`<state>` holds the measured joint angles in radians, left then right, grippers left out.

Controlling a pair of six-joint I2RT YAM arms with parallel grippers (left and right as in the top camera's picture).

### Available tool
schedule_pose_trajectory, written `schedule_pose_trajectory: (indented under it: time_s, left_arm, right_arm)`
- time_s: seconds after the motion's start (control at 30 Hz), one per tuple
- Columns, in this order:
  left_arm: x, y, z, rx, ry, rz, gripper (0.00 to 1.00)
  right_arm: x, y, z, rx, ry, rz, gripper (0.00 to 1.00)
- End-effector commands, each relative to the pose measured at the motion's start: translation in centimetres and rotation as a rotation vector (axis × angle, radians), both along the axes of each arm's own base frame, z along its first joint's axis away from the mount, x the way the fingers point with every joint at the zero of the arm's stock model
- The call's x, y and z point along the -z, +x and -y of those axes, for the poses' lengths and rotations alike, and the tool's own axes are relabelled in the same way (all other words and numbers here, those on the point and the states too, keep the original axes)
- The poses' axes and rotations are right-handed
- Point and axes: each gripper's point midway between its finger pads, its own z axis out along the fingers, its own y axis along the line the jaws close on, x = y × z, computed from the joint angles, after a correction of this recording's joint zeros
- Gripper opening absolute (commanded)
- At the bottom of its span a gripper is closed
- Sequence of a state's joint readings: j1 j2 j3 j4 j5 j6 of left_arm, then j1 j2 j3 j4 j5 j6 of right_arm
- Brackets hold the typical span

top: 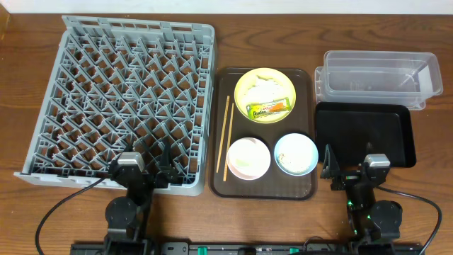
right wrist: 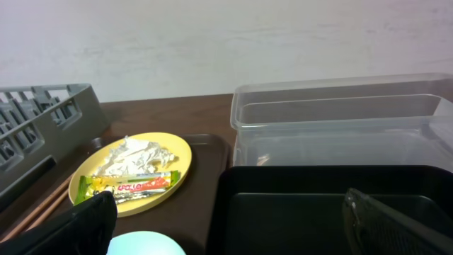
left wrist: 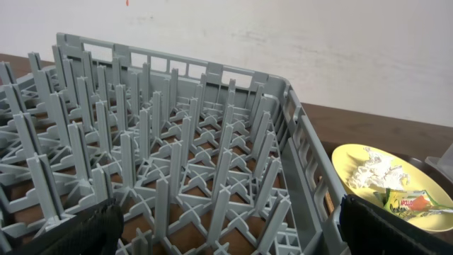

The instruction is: Sort waste into correct bins and load items into the dishwasher

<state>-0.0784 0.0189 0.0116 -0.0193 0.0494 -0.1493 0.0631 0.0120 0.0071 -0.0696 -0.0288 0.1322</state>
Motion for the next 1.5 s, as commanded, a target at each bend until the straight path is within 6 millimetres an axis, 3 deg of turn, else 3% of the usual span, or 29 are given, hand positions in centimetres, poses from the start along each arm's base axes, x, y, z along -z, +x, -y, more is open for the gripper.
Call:
schedule_pose_trajectory:
  time_s: [0.0,1.47]
  left_arm:
    - [1.53,-0.13,-0.26,-0.011,0.019,-0.054,0.98]
    - [1.52,-0.13,-0.26,-0.011,0.019,-0.053,0.98]
  right_arm:
    - [0.22,0.00,-0.10,-0.004,-0.007,-0.007,0.99]
    - [-0.04,0.02,-0.18,-0.008,-0.005,0.004,0.99]
